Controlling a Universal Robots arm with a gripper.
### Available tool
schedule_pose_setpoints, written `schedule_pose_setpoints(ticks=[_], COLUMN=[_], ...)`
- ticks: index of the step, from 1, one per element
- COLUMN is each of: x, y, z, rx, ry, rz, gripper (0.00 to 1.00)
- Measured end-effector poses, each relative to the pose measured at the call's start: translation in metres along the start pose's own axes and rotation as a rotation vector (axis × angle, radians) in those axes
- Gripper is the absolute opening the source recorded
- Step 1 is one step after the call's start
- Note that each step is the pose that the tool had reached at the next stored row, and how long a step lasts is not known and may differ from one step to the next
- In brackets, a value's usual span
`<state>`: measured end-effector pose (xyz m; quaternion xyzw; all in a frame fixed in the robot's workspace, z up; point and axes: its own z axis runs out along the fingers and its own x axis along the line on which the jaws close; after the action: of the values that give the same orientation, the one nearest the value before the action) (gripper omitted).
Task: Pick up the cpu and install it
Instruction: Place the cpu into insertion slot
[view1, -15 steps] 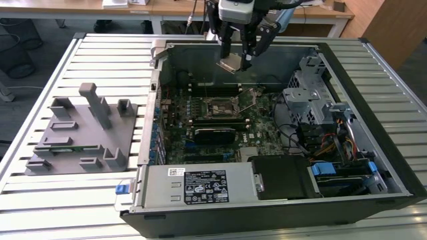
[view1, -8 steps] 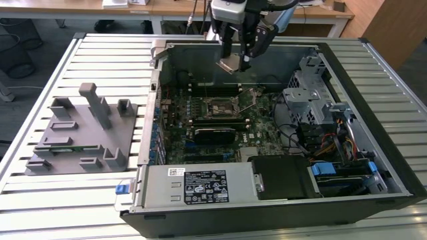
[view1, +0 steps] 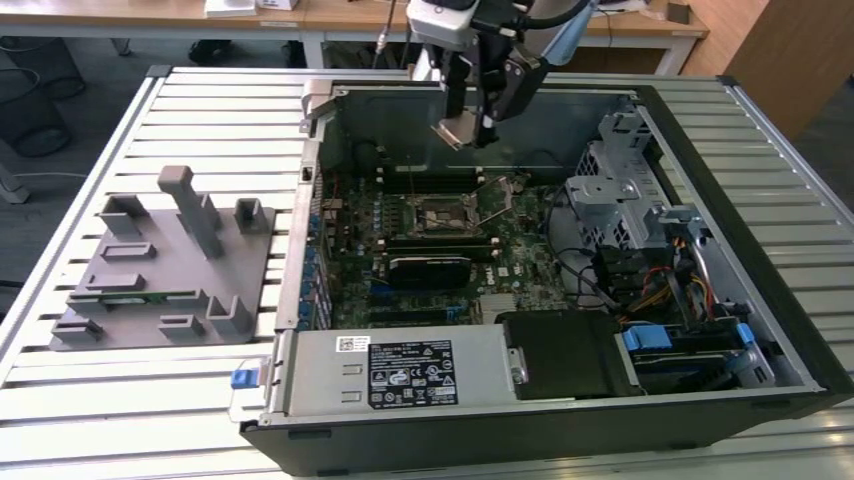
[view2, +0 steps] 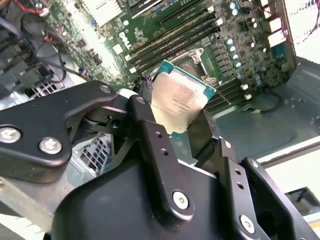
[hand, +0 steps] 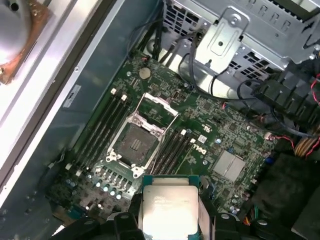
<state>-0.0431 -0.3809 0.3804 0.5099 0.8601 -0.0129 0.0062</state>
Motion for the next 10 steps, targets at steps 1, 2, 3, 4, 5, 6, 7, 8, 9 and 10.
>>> schedule_pose_setpoints(ticks=[1,2,3,4,5,6,7,8,9,10], x=[0.0000,0.0000,0.0000,0.0001,0.0001,0.0001,0.0001,0.0001,0.0002,0.0002], y=[0.0000,0.0000,0.0000,0.0000,0.0000,0.0000,0.0001,0.0001,0.0001,0.0001], z=[0.0008,0.0015,0.0022,0.0030,0.0039,0.0047,0.0055,0.0063,0.0071,0.0078], rx=[0.0004,0.0010,0.0014,0.0017,0.0022,0.0026,0.0031,0.0035,0.0039,0.0043], ry=[0.0002,0.0004,0.0008,0.0011,0.0014,0.0017,0.0020,0.0022,0.0026,0.0029], rz=[0.018,0.036,0.054,0.072,0.091,0.109,0.127,0.145,0.163,0.180], gripper=[0.53,0.53,0.53,0.53,0.53,0.53,0.53,0.53,0.53,0.53])
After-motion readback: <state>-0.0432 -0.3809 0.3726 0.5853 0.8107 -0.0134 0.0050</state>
